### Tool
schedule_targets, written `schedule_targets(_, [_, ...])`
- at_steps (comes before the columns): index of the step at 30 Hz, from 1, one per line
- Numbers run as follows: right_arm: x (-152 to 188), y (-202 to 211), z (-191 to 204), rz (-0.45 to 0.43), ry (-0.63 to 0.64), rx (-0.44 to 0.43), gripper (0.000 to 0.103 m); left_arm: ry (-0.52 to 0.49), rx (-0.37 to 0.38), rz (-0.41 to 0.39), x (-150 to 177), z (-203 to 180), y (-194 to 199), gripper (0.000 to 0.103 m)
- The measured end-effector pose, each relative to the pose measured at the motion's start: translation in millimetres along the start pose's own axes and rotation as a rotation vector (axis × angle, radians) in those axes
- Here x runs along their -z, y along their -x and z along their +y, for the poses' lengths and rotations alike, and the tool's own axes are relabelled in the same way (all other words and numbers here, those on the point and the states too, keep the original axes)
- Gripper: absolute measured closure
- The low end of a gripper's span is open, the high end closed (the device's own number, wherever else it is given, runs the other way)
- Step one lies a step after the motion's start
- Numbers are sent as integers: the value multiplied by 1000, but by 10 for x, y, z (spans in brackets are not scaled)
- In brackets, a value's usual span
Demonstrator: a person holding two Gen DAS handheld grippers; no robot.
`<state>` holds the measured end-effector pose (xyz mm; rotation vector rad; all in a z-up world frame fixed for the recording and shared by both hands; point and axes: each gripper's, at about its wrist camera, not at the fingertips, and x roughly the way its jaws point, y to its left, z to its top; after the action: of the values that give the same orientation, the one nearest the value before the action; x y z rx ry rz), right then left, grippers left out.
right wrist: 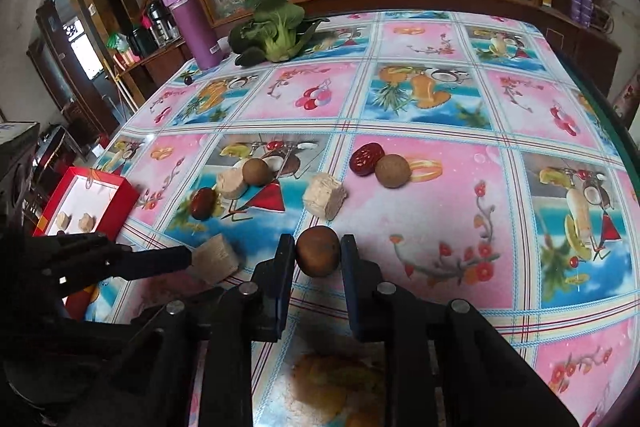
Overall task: Organize fruits
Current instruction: 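Grasp a tan cube with the left gripper while the right grasps a brown round fruit, then carry the tan cube and brown fruit over the white tray and open both grippers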
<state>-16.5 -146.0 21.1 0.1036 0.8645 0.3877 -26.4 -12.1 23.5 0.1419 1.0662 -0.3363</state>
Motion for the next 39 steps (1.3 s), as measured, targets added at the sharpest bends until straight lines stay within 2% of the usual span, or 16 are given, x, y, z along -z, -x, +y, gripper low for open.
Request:
schedule_targets(4, [-2, -3, -10, 0, -8, 1, 81, 9, 0, -2, -19, 0, -51, 74])
schedule_targets(10, [-8, 16, 0, -25, -6, 6, 81, 16, 13, -25, -20, -8, -67, 75])
schedule_targets(13, [-4, 39, 5, -45, -11, 6, 81, 37, -3, -44, 4, 12, -32, 75])
schedule_targets(19, [0, 137, 136, -99, -23, -17, 81, 62, -31, -154, 198, 92, 423, 75])
schedule_targets(22, [19, 223, 387, -132, -11, -67, 81, 91, -53, -200, 363, 210, 688, 75])
schedule_targets(24, [40, 238, 656, -129, -2, -135, 81, 113, -72, -226, 490, 321, 860, 75])
schedule_targets(28, [66, 214, 1322, -97, 91, -235, 81, 203, -148, -271, 841, 722, 1217, 75])
schedule_targets(30, [68, 176, 1694, -64, 145, -293, 81, 245, -216, -286, 1032, 955, 1369, 74])
schedule_targets(32, [68, 117, 1953, -40, 181, -321, 81, 287, -274, -283, 1207, 1175, 1463, 74])
schedule_targets(35, [126, -15, 2396, 2, 258, -331, 81, 373, -320, -266, 1447, 1528, 1516, 74])
schedule_targets(39, [253, -243, 2759, 69, 313, -329, 81, 444, -369, -221, 1647, 1858, 1437, 74])
